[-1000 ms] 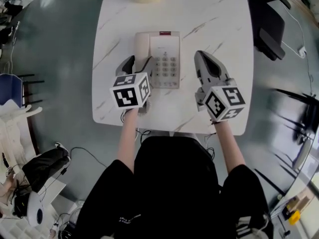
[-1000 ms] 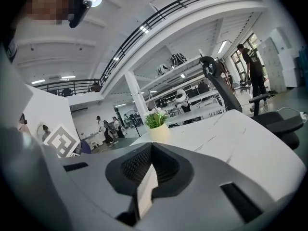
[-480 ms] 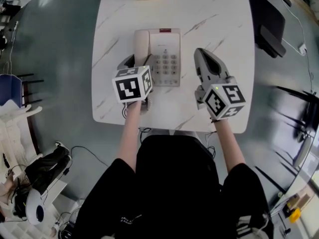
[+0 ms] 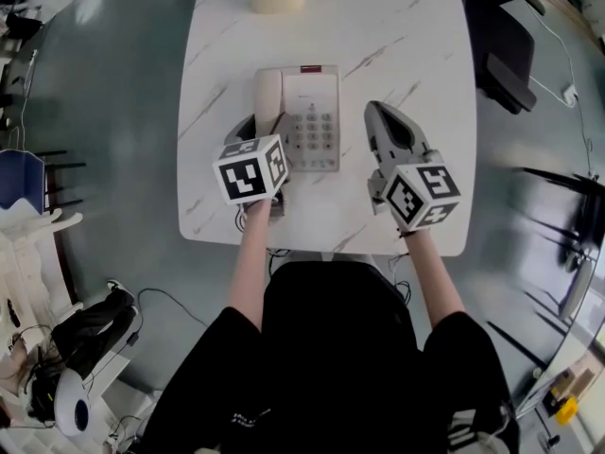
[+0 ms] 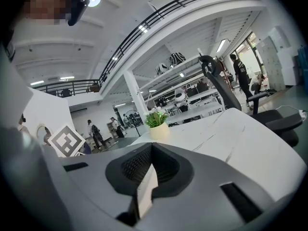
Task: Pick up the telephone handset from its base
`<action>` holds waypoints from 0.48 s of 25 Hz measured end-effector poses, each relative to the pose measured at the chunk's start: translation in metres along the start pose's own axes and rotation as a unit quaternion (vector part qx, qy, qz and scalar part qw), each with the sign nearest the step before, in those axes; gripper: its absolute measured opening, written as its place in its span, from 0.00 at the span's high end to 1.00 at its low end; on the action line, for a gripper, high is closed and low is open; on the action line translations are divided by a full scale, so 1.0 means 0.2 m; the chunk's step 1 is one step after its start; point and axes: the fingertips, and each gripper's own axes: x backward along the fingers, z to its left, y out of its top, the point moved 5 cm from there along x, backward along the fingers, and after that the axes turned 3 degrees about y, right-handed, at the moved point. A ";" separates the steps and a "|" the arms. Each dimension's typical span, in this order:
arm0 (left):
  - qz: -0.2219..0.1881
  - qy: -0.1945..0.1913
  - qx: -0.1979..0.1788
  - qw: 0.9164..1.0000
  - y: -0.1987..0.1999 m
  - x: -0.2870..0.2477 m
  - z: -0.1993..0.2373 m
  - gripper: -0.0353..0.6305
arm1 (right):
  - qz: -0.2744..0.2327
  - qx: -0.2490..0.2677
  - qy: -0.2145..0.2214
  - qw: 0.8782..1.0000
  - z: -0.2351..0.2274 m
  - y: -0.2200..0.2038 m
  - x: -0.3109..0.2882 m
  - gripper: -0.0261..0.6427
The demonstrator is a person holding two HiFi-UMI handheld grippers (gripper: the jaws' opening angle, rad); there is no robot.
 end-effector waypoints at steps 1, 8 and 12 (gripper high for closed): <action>-0.004 -0.001 0.001 1.000 0.00 0.01 0.00 0.63 | 0.002 -0.002 0.001 1.000 0.00 0.00 0.00 0.97; -0.030 -0.017 0.017 0.999 0.03 0.06 0.00 0.63 | 0.000 0.001 0.006 1.000 0.04 0.03 0.03 0.97; -0.047 -0.027 0.023 0.998 0.06 0.10 -0.01 0.63 | -0.002 0.010 0.011 1.000 0.05 0.06 0.03 0.97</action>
